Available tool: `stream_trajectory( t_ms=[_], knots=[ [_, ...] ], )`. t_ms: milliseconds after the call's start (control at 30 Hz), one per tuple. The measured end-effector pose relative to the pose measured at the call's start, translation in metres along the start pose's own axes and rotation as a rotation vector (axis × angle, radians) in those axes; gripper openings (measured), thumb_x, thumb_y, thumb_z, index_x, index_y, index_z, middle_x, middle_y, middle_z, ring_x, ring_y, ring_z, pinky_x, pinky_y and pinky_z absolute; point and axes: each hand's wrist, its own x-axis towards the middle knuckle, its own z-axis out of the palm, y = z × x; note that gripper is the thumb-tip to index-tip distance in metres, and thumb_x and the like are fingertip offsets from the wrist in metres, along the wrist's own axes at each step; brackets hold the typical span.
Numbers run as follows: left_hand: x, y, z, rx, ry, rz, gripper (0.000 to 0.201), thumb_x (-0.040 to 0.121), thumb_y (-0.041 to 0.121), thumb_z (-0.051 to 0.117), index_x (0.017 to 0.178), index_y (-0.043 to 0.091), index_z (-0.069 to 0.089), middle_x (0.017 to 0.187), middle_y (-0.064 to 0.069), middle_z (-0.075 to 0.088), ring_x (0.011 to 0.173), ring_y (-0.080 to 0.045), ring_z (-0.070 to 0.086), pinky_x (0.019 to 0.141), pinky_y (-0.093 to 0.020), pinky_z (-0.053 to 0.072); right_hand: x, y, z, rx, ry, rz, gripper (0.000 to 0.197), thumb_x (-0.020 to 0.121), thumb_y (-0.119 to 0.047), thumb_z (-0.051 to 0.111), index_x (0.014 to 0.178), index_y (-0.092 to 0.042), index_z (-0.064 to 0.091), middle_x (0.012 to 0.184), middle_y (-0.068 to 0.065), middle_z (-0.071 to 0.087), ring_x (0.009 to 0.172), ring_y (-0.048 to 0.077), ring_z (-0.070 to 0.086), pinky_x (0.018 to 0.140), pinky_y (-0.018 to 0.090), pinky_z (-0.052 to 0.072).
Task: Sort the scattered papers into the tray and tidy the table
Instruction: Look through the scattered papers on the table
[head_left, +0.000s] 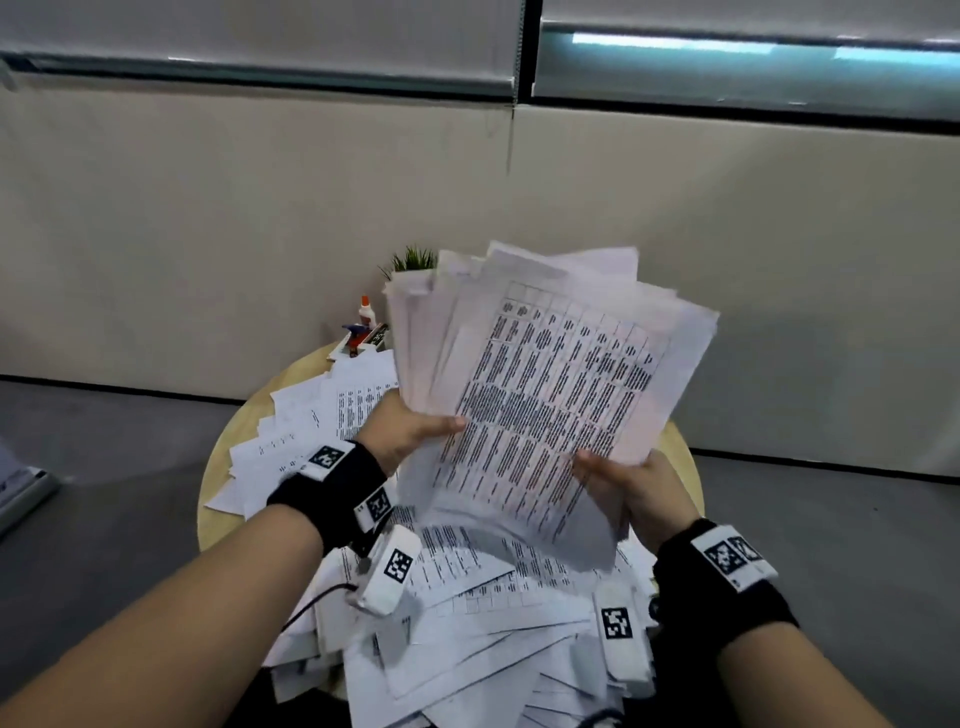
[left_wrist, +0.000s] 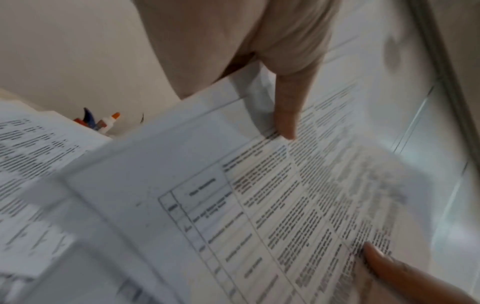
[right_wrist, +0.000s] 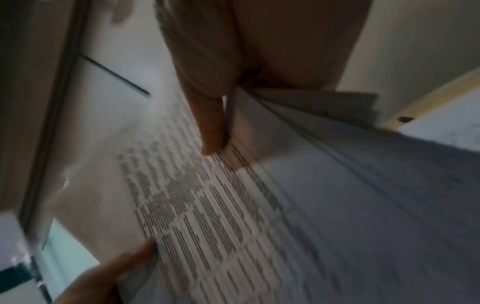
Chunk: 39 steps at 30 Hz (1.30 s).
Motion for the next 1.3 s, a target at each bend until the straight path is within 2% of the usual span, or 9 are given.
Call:
stream_trajectory(
  t_ms=[67,133,200,433,700,900,1033,1167,1300],
  knots=[
    [0.003,0.008,0.000,-0.069,0.049,0.041,0.054,0.064,0.000,0.079,0.113,-0.007,0.059,0.112,-0.023,0.065,0.107,-0.031,0.063,0.097,-0.041,0.048,0.002,-0.011,0.004,0.079,-0.021,-0.050,0.021,0.073,-0.007,0.076,0.091,-0.002,0.066,0.079,0.007,0.075,0.068,0.024,0.072,0.060,0.031,0.055],
    [0.004,0.010,0.001,-0.097,0.107,0.051,0.046,0.068,-0.001,0.076,0.111,-0.006,0.061,0.109,-0.019,0.068,0.103,-0.026,0.065,0.095,-0.036,0.048,0.001,-0.018,0.009,0.116,-0.042,-0.092,0.030,0.069,-0.005,0.075,0.098,-0.010,0.068,0.094,0.003,0.076,0.086,0.021,0.072,0.074,0.035,0.057],
    [0.003,0.005,0.001,-0.101,0.146,0.025,0.038,0.069,0.003,0.077,0.104,-0.002,0.063,0.104,-0.016,0.069,0.098,-0.020,0.066,0.092,-0.030,0.049,0.003,-0.013,0.010,0.124,-0.027,-0.102,0.036,0.066,-0.004,0.075,0.101,-0.007,0.069,0.097,0.005,0.075,0.090,0.021,0.072,0.078,0.034,0.057],
    [0.006,-0.024,0.007,-0.092,0.150,-0.095,0.029,0.069,0.006,0.077,0.093,0.010,0.061,0.095,-0.009,0.068,0.101,-0.029,0.061,0.100,-0.040,0.044,0.009,0.004,0.019,0.120,0.025,0.018,0.028,0.064,-0.001,0.078,0.092,0.000,0.071,0.092,0.013,0.075,0.089,0.026,0.070,0.091,0.041,0.052],
    [0.006,0.002,0.012,-0.125,0.139,0.076,0.028,0.074,0.007,0.073,0.097,0.014,0.059,0.096,-0.005,0.068,0.089,-0.015,0.064,0.079,-0.026,0.053,0.015,-0.020,0.024,0.138,0.059,-0.138,0.031,0.065,-0.010,0.078,0.095,-0.007,0.071,0.087,0.002,0.076,0.085,0.014,0.072,0.075,0.025,0.056],
    [0.001,-0.021,0.010,-0.072,0.129,-0.025,0.055,0.054,0.027,0.086,0.099,0.009,0.062,0.099,-0.011,0.070,0.099,-0.025,0.065,0.097,-0.043,0.047,0.015,-0.004,0.022,0.077,0.022,-0.050,0.048,0.061,-0.018,0.080,0.107,-0.010,0.069,0.097,0.003,0.075,0.097,0.021,0.069,0.087,0.033,0.051],
    [-0.001,-0.021,0.016,-0.032,0.181,0.000,0.023,0.068,0.008,0.079,0.084,0.011,0.062,0.086,-0.008,0.069,0.084,-0.020,0.067,0.089,-0.037,0.052,0.014,-0.001,0.027,0.052,0.029,-0.028,0.040,0.067,-0.019,0.082,0.105,-0.015,0.069,0.098,0.002,0.075,0.101,0.022,0.067,0.093,0.040,0.050],
    [0.001,-0.010,0.016,-0.072,0.202,0.076,0.024,0.071,0.003,0.076,0.087,0.014,0.063,0.088,-0.005,0.069,0.084,-0.015,0.067,0.076,-0.025,0.053,0.018,-0.015,0.029,0.059,0.039,-0.058,0.026,0.073,-0.012,0.078,0.097,-0.017,0.071,0.097,0.002,0.075,0.095,0.020,0.070,0.086,0.037,0.052],
    [-0.003,-0.025,0.014,0.001,0.130,-0.042,0.027,0.070,0.007,0.077,0.090,0.011,0.060,0.094,-0.008,0.067,0.088,-0.020,0.064,0.087,-0.032,0.050,0.018,-0.005,0.026,-0.040,-0.010,0.056,0.027,0.071,-0.008,0.078,0.097,-0.011,0.071,0.095,0.004,0.076,0.093,0.023,0.070,0.092,0.043,0.051]
  ],
)
